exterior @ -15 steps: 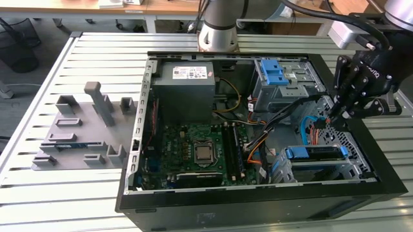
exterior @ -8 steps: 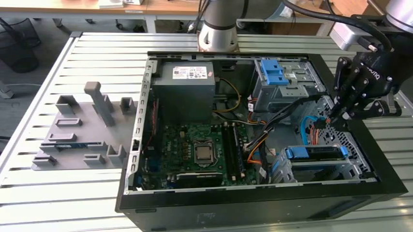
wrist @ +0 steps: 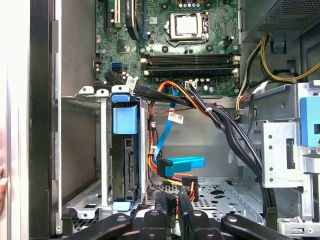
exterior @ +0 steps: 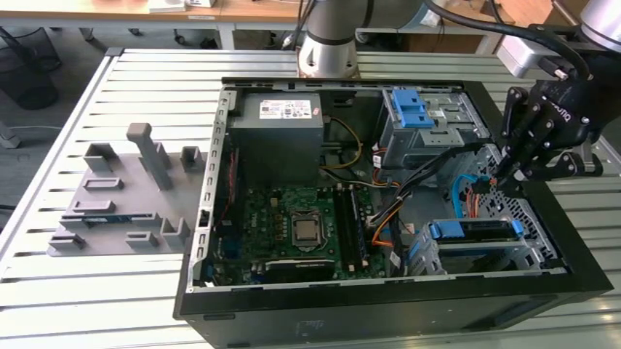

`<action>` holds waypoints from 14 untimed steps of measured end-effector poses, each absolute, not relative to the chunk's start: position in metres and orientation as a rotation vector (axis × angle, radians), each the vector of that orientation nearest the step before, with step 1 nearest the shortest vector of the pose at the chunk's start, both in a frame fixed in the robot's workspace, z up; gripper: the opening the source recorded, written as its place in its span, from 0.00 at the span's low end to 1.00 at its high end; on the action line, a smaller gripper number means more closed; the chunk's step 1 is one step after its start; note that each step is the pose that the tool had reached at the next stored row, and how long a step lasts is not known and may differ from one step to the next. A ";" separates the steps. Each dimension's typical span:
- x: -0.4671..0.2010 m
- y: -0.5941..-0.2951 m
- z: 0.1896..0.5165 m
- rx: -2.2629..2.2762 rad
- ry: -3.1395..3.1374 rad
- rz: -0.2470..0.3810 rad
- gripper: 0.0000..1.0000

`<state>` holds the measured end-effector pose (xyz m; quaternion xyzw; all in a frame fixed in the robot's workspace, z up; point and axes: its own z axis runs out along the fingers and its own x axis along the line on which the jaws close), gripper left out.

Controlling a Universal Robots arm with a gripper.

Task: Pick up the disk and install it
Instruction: 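Insert the first disk wire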

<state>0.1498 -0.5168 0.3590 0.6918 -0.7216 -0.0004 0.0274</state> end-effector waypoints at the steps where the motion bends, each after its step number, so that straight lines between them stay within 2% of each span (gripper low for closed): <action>1: 0.150 -0.517 0.359 2.136 -2.228 -0.002 0.24; 4: 0.150 -0.517 0.358 2.135 -2.227 -0.003 0.23; 5: 0.150 -0.517 0.357 2.135 -2.227 -0.003 0.17; 14: 0.144 -0.518 0.357 2.145 -2.238 0.019 0.16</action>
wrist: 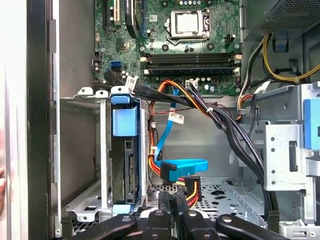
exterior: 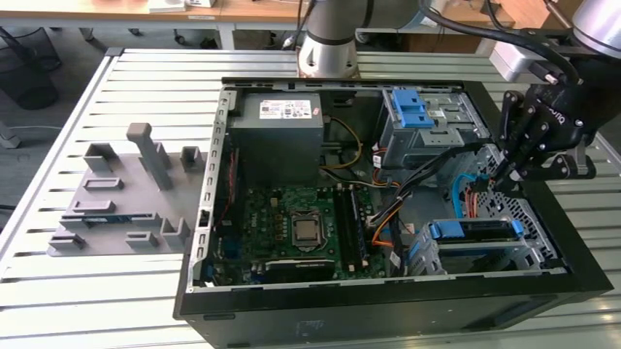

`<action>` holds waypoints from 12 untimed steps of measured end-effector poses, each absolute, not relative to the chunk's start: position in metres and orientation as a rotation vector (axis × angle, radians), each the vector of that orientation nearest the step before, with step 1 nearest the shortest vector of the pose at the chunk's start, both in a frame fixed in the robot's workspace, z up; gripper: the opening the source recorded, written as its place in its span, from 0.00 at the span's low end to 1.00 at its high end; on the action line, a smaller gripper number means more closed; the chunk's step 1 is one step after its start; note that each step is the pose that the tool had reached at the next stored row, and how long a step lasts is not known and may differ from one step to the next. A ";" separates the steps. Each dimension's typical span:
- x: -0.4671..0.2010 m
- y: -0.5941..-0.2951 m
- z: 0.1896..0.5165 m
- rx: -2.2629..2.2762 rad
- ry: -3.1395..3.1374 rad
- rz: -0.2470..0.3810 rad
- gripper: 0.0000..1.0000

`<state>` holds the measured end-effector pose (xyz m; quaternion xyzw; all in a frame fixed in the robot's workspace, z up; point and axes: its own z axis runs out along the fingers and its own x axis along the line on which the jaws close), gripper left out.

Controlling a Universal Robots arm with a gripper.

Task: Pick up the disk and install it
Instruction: 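Insert the first disk wire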

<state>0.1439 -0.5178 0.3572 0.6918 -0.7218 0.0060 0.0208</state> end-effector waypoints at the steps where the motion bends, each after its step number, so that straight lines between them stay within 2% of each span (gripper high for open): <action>1: 0.144 -0.518 0.357 2.145 -2.238 0.019 0.16; 12: 0.142 -0.535 0.356 2.146 -2.239 0.020 0.16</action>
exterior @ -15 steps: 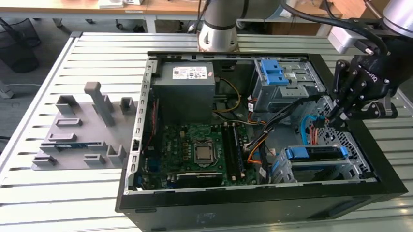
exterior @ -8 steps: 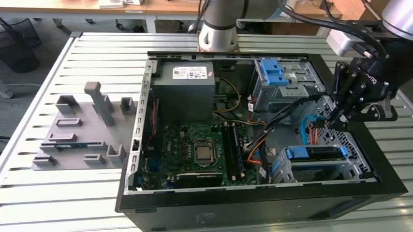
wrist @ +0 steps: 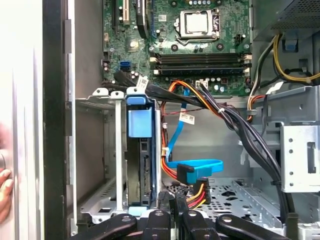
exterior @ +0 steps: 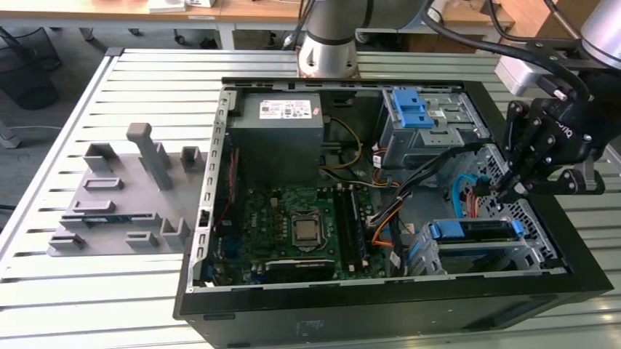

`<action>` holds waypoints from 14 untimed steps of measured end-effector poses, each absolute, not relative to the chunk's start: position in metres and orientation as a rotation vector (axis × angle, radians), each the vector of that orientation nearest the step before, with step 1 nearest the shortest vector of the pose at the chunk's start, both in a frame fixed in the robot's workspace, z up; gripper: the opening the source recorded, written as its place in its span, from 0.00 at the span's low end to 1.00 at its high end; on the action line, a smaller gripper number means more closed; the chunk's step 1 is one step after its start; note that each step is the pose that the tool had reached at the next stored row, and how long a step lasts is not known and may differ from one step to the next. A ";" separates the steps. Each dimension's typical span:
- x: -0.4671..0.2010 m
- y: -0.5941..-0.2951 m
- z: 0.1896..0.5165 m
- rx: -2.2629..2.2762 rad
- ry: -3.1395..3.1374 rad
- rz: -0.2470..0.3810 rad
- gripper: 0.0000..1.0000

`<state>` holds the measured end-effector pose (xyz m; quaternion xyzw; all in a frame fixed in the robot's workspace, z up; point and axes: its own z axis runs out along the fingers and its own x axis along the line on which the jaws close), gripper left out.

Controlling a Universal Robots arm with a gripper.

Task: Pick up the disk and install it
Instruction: 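Insert the first disk wire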

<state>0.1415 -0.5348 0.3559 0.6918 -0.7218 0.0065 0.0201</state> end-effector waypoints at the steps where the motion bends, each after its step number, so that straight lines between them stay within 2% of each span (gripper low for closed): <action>1: 0.140 -0.536 0.356 2.148 -2.239 0.021 0.16; 14: 0.133 -0.550 0.352 2.172 -2.263 0.009 0.16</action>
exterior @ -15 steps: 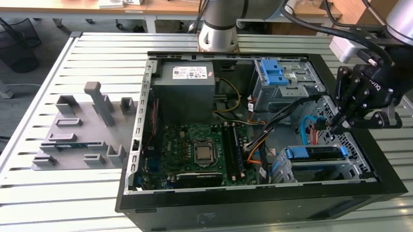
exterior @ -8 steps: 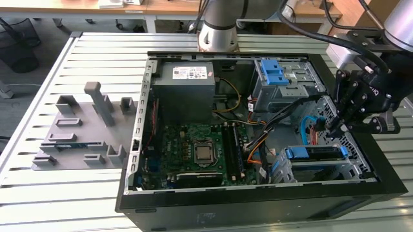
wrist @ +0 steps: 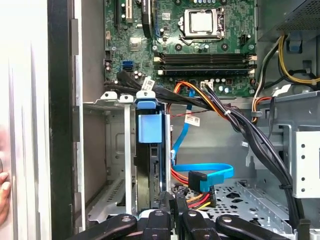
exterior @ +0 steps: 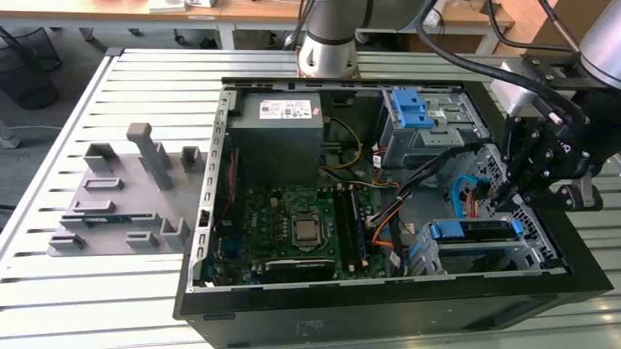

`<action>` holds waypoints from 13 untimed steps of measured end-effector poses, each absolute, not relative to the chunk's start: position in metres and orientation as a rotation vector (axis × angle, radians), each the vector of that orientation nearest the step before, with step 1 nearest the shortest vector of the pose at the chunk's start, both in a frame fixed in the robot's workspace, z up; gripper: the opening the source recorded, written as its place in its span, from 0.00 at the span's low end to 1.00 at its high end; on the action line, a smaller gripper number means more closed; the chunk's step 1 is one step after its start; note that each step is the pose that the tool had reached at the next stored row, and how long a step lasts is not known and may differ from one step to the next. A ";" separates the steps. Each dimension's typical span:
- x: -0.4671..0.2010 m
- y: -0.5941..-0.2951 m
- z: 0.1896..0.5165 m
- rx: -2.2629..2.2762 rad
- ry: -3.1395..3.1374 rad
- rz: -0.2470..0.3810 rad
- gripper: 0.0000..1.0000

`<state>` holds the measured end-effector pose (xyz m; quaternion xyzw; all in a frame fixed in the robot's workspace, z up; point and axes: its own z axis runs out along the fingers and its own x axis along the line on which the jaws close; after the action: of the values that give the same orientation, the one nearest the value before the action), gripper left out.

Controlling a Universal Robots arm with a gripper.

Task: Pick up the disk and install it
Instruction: 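Insert the first disk wire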

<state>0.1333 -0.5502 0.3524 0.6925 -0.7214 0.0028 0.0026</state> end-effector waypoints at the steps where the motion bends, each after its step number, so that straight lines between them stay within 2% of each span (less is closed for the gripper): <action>1: 0.133 -0.551 0.352 2.172 -2.263 0.009 0.16; 13: 0.126 -0.559 0.346 2.185 -2.261 0.004 0.16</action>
<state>0.1261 -0.5588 0.3465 0.6949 -0.7191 0.0013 -0.0011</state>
